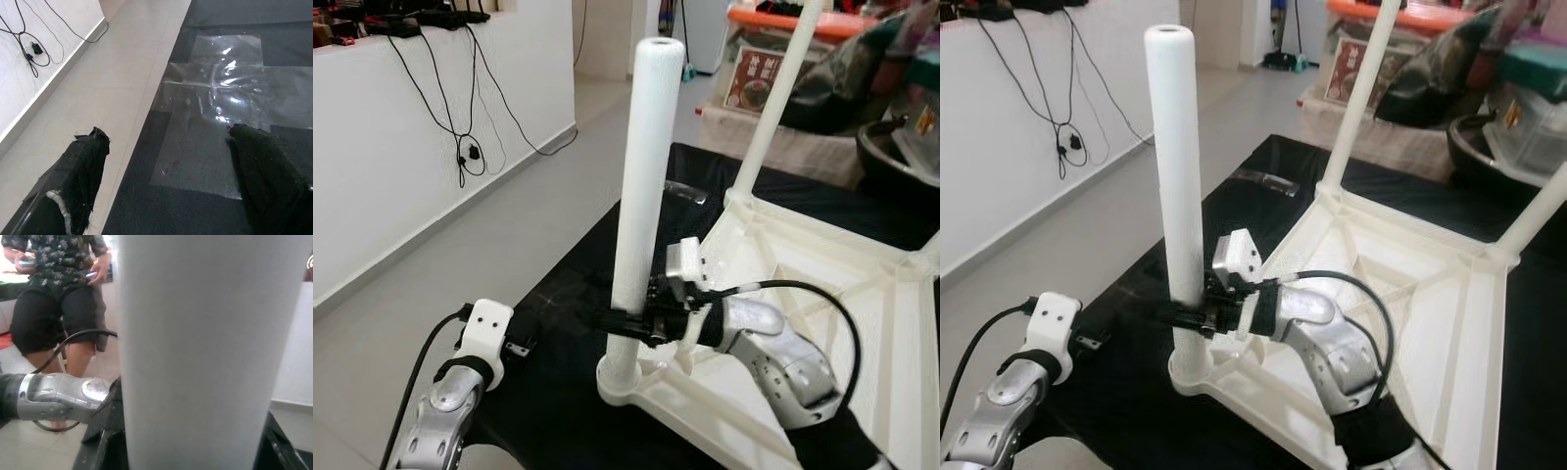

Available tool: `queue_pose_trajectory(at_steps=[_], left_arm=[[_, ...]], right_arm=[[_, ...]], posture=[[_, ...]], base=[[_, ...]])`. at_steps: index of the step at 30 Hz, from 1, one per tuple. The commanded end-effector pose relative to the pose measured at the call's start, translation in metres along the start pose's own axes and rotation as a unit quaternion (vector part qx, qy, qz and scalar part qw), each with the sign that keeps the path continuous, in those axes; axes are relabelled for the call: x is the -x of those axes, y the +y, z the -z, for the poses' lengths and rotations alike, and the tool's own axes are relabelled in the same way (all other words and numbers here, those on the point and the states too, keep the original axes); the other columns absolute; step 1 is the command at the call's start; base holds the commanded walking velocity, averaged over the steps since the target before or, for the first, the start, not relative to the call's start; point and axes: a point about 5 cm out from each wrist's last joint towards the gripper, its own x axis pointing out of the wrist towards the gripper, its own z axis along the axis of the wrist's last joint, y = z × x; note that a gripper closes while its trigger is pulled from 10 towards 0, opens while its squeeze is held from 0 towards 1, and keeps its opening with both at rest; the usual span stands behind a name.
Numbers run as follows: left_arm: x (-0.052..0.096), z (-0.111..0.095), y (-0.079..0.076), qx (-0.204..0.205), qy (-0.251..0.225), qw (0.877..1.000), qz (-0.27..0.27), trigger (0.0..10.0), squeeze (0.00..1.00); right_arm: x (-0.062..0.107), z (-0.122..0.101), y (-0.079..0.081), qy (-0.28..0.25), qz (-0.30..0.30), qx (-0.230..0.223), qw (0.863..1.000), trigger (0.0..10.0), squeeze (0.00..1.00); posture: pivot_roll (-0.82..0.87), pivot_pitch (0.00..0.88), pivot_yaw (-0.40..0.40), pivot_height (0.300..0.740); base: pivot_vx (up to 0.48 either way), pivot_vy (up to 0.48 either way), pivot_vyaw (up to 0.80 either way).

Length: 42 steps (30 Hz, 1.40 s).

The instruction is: Building children table

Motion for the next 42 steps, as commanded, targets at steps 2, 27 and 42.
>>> queue_pose_trajectory(at_steps=[2,27,42], left_arm=[[0.0,0.009,-0.004,-0.008,0.026,1.0,0.01,10.0,0.0],[0.0,0.009,-0.004,-0.008,0.024,1.0,0.01,10.0,0.0],[0.006,0.011,-0.006,-0.004,0.024,1.0,0.007,10.0,0.0]], right_arm=[[0.008,0.02,-0.02,0.056,0.113,-0.013,0.992,0.0,0.0],[0.022,0.034,-0.065,0.058,0.508,-0.053,0.858,10.0,1.0],[0.048,0.011,-0.026,0.013,0.446,0.002,0.895,10.0,1.0]], posture=[[0.1,0.0,-0.058,0.74],[0.1,0.0,-0.059,0.74],[0.07,0.0,-0.073,0.74]], base=[[0.0,0.0,0.0],[0.0,0.0,0.0],[0.0,0.0,0.0]])
